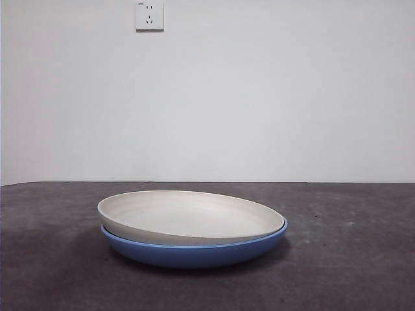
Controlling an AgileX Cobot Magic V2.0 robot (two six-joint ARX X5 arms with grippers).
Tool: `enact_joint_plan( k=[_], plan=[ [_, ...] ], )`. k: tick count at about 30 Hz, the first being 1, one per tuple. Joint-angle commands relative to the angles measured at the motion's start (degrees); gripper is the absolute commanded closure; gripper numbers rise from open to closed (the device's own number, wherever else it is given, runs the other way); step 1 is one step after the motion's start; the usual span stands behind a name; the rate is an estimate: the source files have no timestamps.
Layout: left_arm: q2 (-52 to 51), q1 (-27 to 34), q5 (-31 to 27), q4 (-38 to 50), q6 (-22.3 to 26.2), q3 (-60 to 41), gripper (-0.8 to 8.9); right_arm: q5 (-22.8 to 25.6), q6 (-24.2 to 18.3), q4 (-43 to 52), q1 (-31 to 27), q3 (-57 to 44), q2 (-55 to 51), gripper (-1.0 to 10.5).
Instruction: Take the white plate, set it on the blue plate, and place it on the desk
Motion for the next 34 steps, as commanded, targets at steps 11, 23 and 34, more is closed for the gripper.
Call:
enact_joint_plan(
  k=[11,23,34],
  plan=[
    [0.0,-0.3,-0.1,0.4,-0.8,0.6,1.58,-0.2,0.2,-4.0,0.3,0.9,-3.8,4.0],
    [0.0,-0.3,-0.1,-2.6,0.2,0.5,8.02,0.2,0.2,-3.8,0.2,0.9,-3.8,9.3],
    [0.0,-0.3,-0.1,-2.4,-0.1,0.6,8.02,0.2,0.2,-2.4,0.3,0.9,-3.8,9.3]
  ],
)
